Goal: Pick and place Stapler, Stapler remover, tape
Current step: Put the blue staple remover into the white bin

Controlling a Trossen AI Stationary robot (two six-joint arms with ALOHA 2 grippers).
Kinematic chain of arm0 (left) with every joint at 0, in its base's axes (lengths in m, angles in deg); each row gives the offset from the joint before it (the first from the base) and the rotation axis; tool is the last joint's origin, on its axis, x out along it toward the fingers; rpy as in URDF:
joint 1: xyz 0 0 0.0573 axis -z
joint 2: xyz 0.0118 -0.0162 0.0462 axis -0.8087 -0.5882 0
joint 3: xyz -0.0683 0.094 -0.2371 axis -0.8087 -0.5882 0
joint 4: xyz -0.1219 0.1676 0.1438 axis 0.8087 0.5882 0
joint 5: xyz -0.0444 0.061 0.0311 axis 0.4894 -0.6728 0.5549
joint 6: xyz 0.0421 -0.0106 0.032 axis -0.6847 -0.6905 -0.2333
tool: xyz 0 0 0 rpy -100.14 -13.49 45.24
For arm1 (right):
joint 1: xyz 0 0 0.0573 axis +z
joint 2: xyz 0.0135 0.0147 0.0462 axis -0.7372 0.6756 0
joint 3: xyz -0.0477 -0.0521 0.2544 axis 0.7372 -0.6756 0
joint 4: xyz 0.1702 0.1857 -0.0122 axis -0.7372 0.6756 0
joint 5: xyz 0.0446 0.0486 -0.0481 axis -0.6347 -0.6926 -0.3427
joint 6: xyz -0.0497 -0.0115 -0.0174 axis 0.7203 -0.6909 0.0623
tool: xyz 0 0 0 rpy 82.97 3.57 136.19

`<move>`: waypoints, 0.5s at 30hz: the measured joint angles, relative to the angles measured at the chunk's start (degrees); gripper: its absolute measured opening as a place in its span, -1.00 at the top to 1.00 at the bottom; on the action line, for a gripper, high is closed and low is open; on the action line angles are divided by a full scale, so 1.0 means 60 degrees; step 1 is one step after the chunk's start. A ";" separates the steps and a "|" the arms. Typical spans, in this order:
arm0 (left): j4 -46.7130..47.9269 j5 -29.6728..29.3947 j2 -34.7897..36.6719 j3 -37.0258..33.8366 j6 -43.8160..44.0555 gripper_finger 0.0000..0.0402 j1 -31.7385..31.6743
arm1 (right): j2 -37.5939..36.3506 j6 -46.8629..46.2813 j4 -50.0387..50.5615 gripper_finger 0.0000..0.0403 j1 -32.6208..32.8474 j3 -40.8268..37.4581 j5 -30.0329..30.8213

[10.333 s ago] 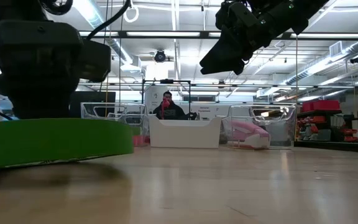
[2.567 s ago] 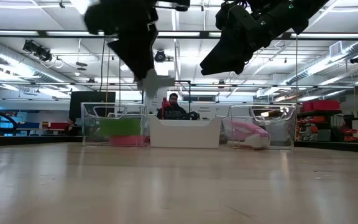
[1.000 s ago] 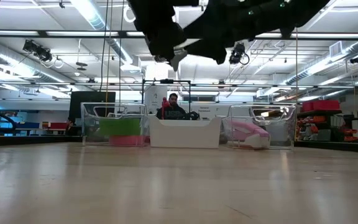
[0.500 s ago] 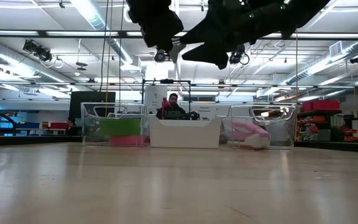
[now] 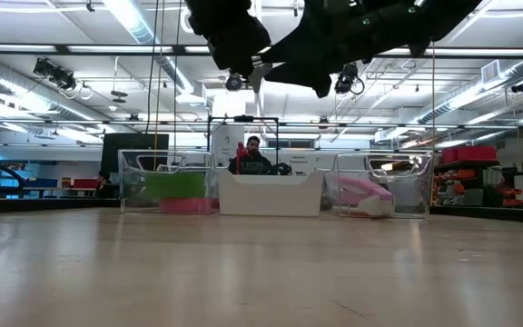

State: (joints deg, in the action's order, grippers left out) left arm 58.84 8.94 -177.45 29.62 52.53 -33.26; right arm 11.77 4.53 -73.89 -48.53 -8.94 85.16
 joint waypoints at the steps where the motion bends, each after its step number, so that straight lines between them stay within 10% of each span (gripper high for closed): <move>1: 0.0000 0.0003 0.0000 0.0000 0.0001 0.79 0.0000 | 0.0000 0.0016 0.0013 0.15 0.0000 0.0000 -0.0009; 6: 0.0074 -0.0041 0.0000 -0.0011 -0.0015 0.79 -0.0003 | -0.0018 0.0427 0.0022 0.85 0.0000 0.0000 -0.0402; 15: 0.0066 -0.0138 -0.0004 -0.0015 0.0186 0.55 -0.0004 | -0.0033 0.0630 0.0057 0.94 -0.0016 0.0000 -0.0448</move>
State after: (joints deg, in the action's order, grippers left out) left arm 59.23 8.11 -177.47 29.54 53.65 -33.28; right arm 11.58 8.31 -73.55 -48.63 -8.94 82.47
